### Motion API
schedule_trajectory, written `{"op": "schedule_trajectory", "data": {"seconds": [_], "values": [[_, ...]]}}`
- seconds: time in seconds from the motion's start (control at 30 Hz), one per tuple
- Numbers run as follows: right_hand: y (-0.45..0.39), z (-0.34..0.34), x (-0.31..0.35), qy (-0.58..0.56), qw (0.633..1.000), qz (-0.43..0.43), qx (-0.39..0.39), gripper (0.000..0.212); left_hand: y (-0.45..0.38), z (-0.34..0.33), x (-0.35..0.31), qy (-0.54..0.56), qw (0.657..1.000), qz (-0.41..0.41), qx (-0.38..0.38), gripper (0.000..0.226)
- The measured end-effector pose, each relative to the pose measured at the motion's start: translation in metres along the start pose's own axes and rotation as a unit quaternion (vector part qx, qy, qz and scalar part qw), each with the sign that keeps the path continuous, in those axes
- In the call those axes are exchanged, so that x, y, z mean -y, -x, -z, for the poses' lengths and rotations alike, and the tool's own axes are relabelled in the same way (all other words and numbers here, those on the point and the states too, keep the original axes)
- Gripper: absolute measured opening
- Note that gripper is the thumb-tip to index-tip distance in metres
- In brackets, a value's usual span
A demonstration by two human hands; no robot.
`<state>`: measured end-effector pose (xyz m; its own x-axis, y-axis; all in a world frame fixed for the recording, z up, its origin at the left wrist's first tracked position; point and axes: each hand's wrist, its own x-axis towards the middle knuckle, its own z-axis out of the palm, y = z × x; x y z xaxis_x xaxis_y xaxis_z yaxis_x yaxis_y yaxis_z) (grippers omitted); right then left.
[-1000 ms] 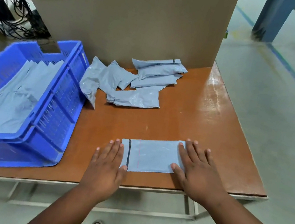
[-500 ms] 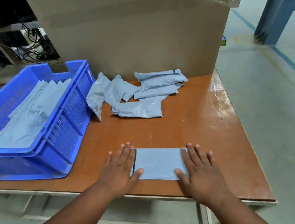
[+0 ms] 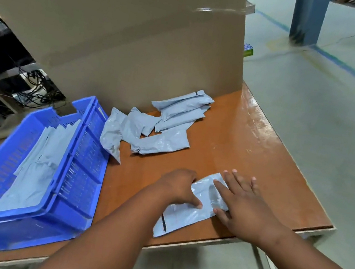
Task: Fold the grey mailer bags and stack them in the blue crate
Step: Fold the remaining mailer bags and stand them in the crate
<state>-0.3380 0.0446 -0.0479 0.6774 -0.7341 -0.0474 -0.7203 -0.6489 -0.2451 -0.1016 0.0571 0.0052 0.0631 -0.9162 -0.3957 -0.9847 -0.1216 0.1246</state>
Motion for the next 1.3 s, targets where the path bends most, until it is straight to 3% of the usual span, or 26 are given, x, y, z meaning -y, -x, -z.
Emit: {"op": "schedule_trajectory", "data": {"seconds": [0.13, 0.27, 0.33, 0.4, 0.63, 0.7, 0.83, 1.03, 1.13, 1.3], "values": [[0.009, 0.008, 0.001, -0.04, 0.999, -0.005, -0.032, 0.07, 0.004, 0.02, 0.014, 0.097, 0.995, 0.019, -0.006, 0.028], [0.005, 0.024, 0.009, -0.096, 0.993, 0.016, -0.069, 0.063, 0.019, 0.058, 0.036, 0.181, 0.981, 0.055, -0.051, 0.03], [-0.005, 0.037, 0.021, -0.118, 0.99, 0.03, -0.072, 0.063, 0.028, 0.085, 0.049, 0.164, 0.979, 0.074, -0.09, 0.04], [-0.023, 0.058, 0.041, -0.122, 0.988, 0.062, -0.072, 0.067, 0.04, 0.115, 0.066, 0.157, 0.974, 0.092, -0.132, 0.034], [-0.114, 0.145, 0.15, -0.072, 0.975, 0.189, -0.095, 0.076, 0.094, 0.197, 0.158, 0.214, 0.933, 0.182, -0.223, 0.025], [-0.135, 0.156, 0.186, -0.067, 0.967, 0.221, -0.104, 0.07, 0.113, 0.206, 0.187, 0.25, 0.918, 0.206, -0.23, 0.03], [-0.171, 0.159, 0.253, -0.05, 0.957, 0.271, -0.086, 0.059, 0.154, 0.213, 0.238, 0.311, 0.89, 0.218, -0.251, 0.018], [-0.204, 0.168, 0.342, -0.023, 0.938, 0.342, -0.056, 0.055, 0.193, 0.205, 0.321, 0.379, 0.834, 0.24, -0.321, 0.044], [-0.221, 0.176, 0.377, -0.022, 0.938, 0.345, -0.018, 0.052, 0.205, 0.187, 0.357, 0.384, 0.833, 0.269, -0.293, 0.037], [-0.257, 0.181, 0.431, 0.07, 0.941, 0.324, 0.064, 0.047, 0.195, 0.132, 0.399, 0.29, 0.9, 0.308, -0.107, 0.037]]}}
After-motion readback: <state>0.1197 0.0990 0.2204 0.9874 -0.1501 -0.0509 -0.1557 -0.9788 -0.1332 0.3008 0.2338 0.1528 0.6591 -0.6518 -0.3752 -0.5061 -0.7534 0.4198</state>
